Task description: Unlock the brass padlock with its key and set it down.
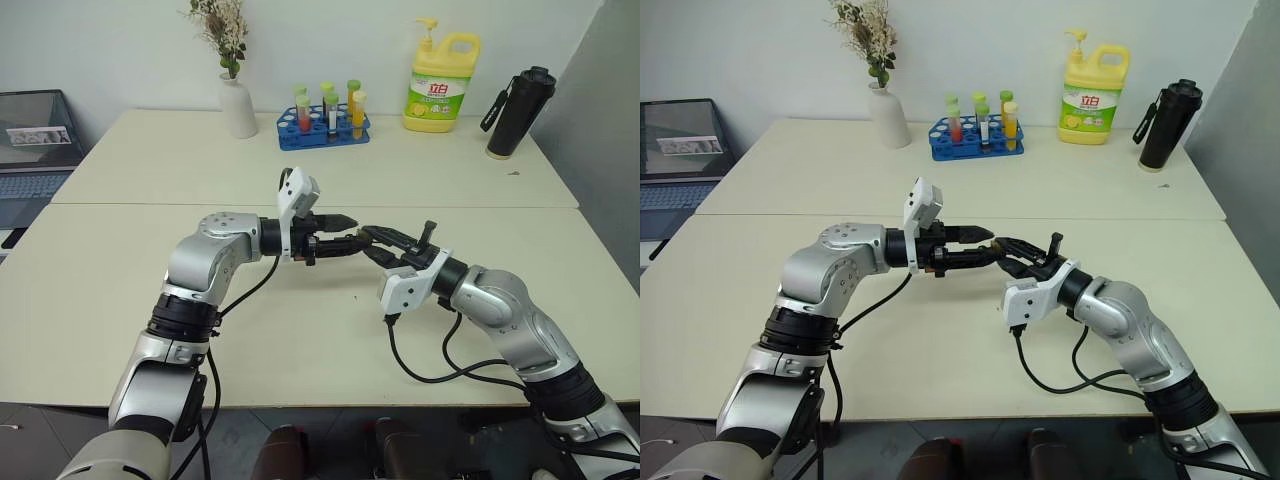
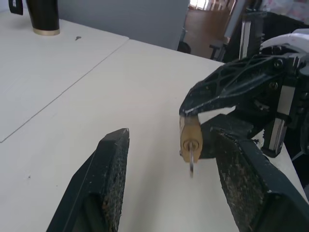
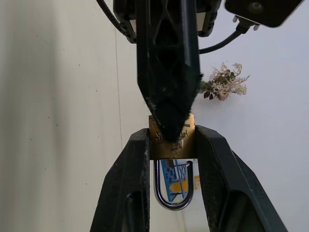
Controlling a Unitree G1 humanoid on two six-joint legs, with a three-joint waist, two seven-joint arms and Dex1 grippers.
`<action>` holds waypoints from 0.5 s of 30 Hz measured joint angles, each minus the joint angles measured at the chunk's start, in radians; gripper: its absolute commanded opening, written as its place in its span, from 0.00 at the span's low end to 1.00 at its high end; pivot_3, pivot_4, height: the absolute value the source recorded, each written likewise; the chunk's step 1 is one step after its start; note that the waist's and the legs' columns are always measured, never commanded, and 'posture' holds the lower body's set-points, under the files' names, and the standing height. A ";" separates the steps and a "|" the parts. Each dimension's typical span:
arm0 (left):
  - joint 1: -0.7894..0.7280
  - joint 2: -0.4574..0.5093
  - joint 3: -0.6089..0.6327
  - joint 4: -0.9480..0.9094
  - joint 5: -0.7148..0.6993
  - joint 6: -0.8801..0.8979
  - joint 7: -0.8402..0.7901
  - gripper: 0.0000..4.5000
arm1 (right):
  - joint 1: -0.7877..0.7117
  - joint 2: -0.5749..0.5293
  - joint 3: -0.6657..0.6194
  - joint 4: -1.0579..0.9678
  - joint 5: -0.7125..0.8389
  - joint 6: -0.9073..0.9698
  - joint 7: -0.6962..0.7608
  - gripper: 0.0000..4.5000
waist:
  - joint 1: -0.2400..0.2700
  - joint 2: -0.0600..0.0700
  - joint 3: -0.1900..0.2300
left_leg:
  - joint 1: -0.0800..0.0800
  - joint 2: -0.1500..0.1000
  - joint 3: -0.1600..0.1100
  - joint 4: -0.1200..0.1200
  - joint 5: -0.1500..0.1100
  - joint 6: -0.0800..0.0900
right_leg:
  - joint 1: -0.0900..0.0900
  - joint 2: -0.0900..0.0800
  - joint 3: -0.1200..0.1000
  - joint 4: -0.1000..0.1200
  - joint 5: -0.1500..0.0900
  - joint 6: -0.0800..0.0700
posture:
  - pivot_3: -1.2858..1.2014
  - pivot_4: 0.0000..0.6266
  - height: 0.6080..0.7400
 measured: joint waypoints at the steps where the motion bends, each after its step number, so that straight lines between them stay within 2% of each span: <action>1: -0.002 0.000 0.000 0.000 0.000 0.000 -0.001 0.62 | 0.000 0.000 0.000 0.000 0.000 0.000 0.000 0.21 | 0.000 0.000 0.000 | 0.000 0.000 0.000 0.000 0.000 0.000 | 0.000 0.000 0.000 0.000 0.000 0.000 | 0.52 0.24 1.00; 2: -0.001 0.000 0.000 0.000 0.000 0.000 -0.002 0.62 | 0.000 0.000 0.000 0.000 0.000 0.000 0.000 0.21 | -0.001 0.000 0.000 | 0.000 0.000 0.000 0.000 0.000 0.000 | 0.000 0.000 0.000 0.000 0.000 0.000 | 0.52 0.24 1.00; 10: 0.000 0.007 -0.021 0.000 0.001 -0.001 -0.035 0.08 | 0.000 0.000 0.000 0.000 0.000 0.001 0.002 0.21 | -0.001 0.000 0.000 | 0.000 0.000 0.000 0.000 0.000 0.000 | 0.000 0.000 0.000 0.000 0.000 0.000 | 0.52 0.24 1.00; 11: 0.001 0.007 -0.021 0.000 0.002 -0.001 -0.037 0.03 | 0.000 0.000 0.001 0.000 -0.001 0.000 0.004 0.21 | -0.001 0.000 0.000 | 0.000 0.000 0.000 0.000 0.000 0.000 | 0.000 0.000 0.000 0.000 0.000 0.000 | 0.52 0.24 1.00; 15: 0.001 0.006 -0.028 0.006 0.013 -0.017 -0.040 0.04 | 0.000 -0.002 0.001 0.003 -0.002 0.000 0.004 0.21 | -0.001 0.000 0.000 | 0.000 0.000 0.000 0.000 0.000 0.000 | 0.000 0.000 0.000 0.000 0.000 0.000 | 0.52 0.24 1.00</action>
